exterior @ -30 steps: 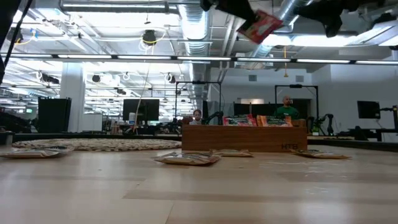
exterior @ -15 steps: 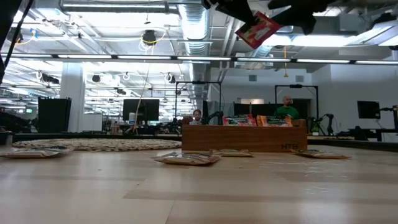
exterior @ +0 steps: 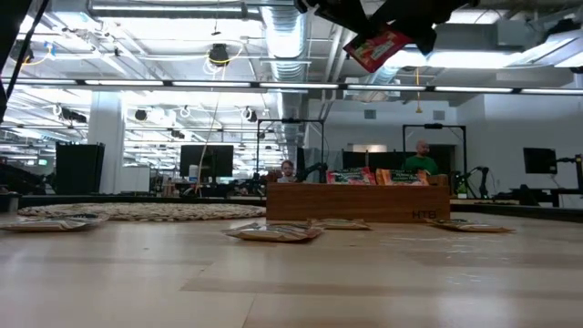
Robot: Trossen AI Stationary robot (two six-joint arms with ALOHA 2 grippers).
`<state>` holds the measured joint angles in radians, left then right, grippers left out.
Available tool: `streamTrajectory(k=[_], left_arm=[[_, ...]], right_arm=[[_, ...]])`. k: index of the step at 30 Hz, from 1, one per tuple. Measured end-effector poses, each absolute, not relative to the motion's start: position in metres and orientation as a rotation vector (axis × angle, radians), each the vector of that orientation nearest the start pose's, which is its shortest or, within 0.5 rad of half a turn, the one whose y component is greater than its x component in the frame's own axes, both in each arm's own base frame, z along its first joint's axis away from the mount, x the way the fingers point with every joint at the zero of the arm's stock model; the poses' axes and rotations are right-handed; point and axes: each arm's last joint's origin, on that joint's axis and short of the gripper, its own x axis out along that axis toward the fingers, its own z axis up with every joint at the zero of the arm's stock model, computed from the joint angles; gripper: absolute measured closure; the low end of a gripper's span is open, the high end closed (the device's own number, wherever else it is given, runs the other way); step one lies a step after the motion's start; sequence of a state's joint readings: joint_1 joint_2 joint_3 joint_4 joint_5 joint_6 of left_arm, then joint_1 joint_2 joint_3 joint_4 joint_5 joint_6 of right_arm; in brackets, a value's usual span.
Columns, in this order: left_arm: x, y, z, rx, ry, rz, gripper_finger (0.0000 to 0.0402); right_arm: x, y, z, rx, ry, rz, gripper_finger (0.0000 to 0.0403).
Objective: Pick & Place Tea
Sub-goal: Put the red tea bag into the middle section of the wooden organizer
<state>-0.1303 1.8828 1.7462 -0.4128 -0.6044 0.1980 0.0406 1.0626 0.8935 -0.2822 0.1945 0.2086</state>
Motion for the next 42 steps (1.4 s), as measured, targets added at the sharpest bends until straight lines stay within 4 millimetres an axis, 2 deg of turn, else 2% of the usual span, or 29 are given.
streamTrajectory(k=[5, 20, 32, 42], left_arm=[[0.428, -0.040, 0.333, 0.391, 0.565, 0.414, 0.0401], [0.427, -0.039, 0.332, 0.391, 0.578, 0.409, 0.0401], [0.427, -0.039, 0.332, 0.397, 0.580, 0.441, 0.0398], [0.413, -0.035, 0.321, 0.448, 0.725, 0.619, 0.0350]], right_arm=[[0.234, 0.002, 0.308, 0.150, 0.476, -0.192, 0.0260], [0.232, 0.002, 0.310, 0.094, 0.486, -0.177, 0.0397], [0.231, 0.002, 0.310, 0.117, 0.481, -0.196, 0.0402], [0.230, 0.001, 0.309, 0.141, 0.486, -0.235, 0.0403]])
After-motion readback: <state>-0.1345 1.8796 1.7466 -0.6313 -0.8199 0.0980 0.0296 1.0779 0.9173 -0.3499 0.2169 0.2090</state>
